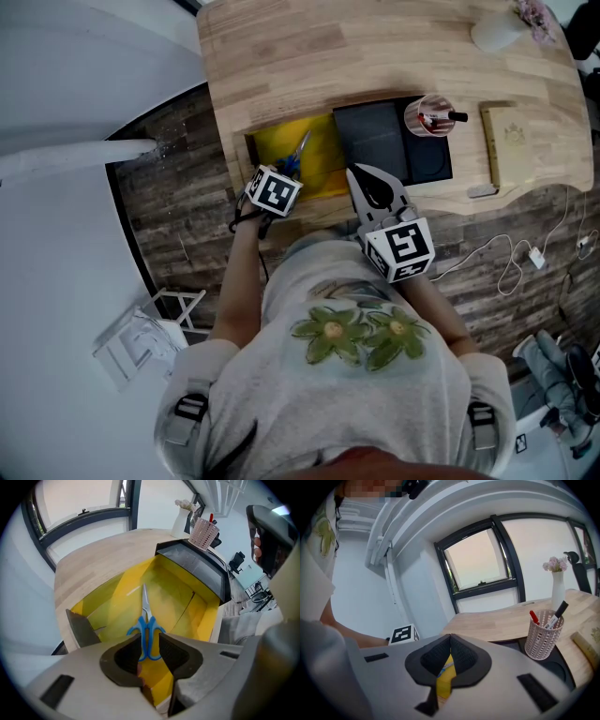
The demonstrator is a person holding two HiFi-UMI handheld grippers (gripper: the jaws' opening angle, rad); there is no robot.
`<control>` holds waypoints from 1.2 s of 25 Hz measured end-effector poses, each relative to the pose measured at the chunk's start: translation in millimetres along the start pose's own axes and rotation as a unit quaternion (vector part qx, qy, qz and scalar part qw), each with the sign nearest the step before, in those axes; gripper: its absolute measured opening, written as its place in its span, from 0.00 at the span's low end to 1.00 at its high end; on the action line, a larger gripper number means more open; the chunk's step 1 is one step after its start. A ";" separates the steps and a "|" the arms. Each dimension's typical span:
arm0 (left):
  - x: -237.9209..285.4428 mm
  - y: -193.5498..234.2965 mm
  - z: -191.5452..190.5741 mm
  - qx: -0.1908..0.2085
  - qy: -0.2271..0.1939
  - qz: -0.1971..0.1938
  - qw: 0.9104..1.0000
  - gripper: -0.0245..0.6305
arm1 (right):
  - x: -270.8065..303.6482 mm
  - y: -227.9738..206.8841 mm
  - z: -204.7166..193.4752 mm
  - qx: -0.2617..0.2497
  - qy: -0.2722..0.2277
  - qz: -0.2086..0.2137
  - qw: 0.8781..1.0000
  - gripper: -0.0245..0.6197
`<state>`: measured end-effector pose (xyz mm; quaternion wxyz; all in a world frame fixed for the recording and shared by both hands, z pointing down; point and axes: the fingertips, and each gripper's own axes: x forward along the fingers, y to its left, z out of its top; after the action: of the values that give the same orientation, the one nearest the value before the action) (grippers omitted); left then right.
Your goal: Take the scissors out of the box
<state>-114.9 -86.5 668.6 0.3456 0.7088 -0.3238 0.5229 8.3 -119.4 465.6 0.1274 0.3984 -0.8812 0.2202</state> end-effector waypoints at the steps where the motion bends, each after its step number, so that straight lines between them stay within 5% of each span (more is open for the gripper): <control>1: -0.2 0.4 -0.6 0.001 0.003 0.002 1.000 0.19 | 0.1 0.1 -0.1 0.000 0.000 0.000 1.000 0.05; 30: 15.4 5.2 3.1 0.034 0.027 0.046 0.998 0.19 | 0.8 -2.8 -3.3 0.008 0.001 -0.002 1.000 0.05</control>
<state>-113.8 -93.5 683.5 0.3053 0.6898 -0.3287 0.5682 10.1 -119.9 469.7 0.1252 0.4007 -0.8787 0.2275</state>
